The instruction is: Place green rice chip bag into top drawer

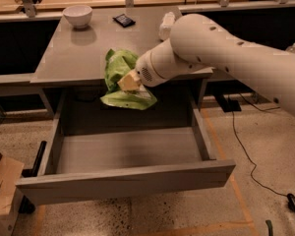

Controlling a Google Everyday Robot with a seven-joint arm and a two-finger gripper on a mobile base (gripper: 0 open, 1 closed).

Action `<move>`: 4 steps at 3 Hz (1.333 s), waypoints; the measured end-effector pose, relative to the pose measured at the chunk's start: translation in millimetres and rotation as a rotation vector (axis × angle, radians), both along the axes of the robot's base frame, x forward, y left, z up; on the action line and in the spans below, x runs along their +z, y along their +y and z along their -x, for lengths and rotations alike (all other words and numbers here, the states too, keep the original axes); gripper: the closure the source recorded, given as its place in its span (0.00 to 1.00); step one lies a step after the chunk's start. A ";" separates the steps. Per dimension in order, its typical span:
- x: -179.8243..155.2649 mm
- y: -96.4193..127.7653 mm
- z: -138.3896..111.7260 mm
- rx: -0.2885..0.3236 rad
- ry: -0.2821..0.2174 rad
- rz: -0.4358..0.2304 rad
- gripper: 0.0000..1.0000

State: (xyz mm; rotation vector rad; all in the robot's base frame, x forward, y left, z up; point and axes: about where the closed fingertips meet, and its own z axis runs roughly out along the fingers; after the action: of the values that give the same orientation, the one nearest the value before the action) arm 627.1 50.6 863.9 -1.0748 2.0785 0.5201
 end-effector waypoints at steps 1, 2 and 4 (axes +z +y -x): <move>-26.1 -8.7 36.2 -0.029 0.085 -0.004 1.00; -67.9 -25.0 81.3 -0.094 0.191 -0.033 1.00; -133.2 -37.8 74.8 -0.123 0.238 -0.079 0.82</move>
Offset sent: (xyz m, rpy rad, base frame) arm -0.1167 -0.0349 -0.0861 0.0387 0.2659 -0.1441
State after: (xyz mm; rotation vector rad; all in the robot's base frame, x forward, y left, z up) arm 552.3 12.8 730.7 -0.8679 2.2926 0.6904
